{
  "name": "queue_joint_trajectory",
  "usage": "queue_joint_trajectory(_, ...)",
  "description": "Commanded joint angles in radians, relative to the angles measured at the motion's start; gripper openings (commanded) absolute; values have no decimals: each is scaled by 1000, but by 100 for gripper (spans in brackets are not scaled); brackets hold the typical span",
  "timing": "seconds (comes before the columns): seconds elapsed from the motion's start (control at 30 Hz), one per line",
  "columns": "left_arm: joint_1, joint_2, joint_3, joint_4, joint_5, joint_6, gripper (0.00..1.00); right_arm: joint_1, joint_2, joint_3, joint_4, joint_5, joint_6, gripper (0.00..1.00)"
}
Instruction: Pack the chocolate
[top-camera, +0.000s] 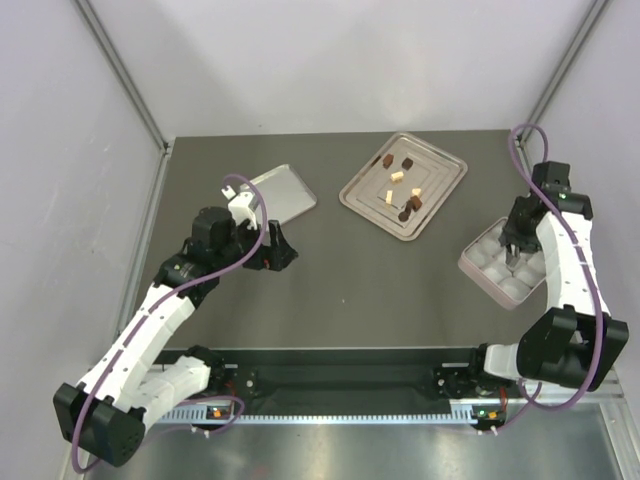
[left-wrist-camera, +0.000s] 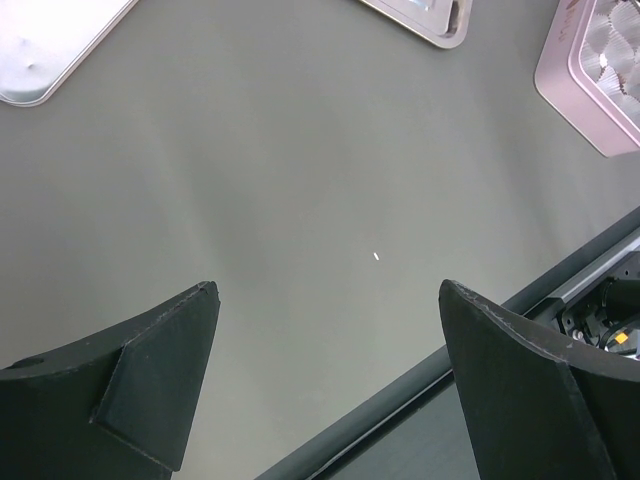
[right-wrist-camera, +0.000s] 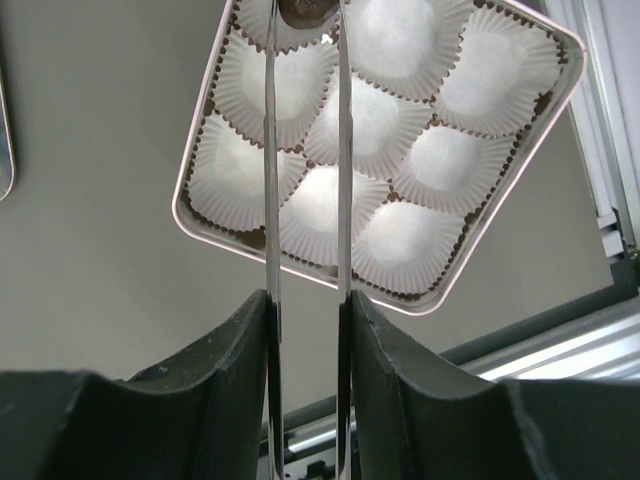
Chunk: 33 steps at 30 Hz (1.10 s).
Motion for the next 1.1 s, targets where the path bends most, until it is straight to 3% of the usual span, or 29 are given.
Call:
queue_joint_trajectory(0.0,-6,-15,-6,42,3,3,96,-5,-13,-12,65,-11,-2,34)
queue_joint_trajectory(0.37,-7,-7,-6,36,3,4,96,-5,-15,-14,88,6,-11,41)
queue_joint_trajectory(0.57,-9,-7,-6,34,-13,7,96,16,-28,81,42,20,-2,42)
queue_joint_trajectory(0.8,-10,-4,-5,26,-27,12,96,200,19,236,23,41,24,42)
queue_joint_trajectory(1.07,-12,-6,-3,19,-60,18,96,470,152,243,151,69,48,43)
